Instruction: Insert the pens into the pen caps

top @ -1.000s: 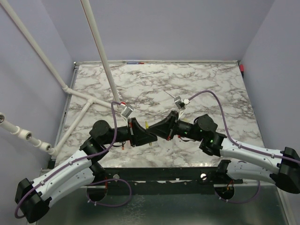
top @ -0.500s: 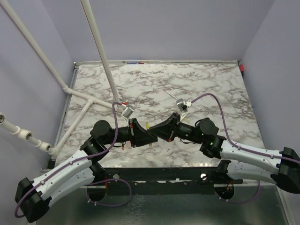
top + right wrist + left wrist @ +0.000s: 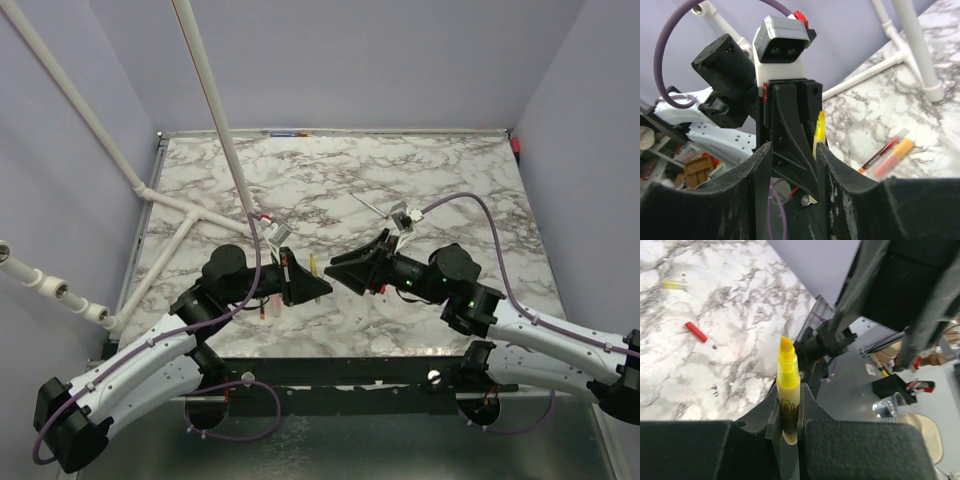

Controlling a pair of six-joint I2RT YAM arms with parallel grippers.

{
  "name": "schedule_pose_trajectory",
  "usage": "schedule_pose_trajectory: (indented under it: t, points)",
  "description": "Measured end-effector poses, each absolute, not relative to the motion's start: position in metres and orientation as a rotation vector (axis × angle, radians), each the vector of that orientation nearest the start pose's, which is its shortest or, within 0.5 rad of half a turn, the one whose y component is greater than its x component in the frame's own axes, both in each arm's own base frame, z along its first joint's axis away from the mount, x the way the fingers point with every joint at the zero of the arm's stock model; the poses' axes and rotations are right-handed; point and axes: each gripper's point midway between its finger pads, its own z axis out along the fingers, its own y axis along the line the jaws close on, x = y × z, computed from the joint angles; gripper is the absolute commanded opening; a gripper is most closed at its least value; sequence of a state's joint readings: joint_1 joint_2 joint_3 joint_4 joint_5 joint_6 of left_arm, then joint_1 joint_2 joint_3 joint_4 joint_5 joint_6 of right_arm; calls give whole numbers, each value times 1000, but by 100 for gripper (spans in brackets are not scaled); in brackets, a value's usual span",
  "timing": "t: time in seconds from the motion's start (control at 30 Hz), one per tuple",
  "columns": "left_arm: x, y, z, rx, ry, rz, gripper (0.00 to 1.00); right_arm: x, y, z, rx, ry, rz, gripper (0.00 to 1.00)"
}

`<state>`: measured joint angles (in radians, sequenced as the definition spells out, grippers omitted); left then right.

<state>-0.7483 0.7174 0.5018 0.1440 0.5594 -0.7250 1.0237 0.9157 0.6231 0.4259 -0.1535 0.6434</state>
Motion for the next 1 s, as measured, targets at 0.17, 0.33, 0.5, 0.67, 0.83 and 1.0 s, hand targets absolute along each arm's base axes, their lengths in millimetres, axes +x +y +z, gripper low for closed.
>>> schedule_pose_trajectory:
  t: [0.17, 0.33, 0.5, 0.67, 0.83, 1.0]
  points:
    - [134, -272, 237, 531, 1886, -1414, 0, 156, 321, 318, -424, 1608, 1307, 48]
    - [142, -266, 235, 575, 1913, -1297, 0, 183, 301, 292, -358, 1795, 1032, 48]
    - [148, -258, 236, 619, 1912, -1190, 0, 207, 278, 251, -316, 1995, 712, 48]
    - [149, -252, 230, 639, 1920, -1138, 0, 224, 246, 202, -324, 2169, 415, 49]
    - [147, -249, 229, 649, 1916, -1124, 0, 244, 213, 163, -312, 2309, 193, 50]
    - [146, -246, 231, 652, 1906, -1116, 0, 262, 185, 131, -291, 2420, 35, 51]
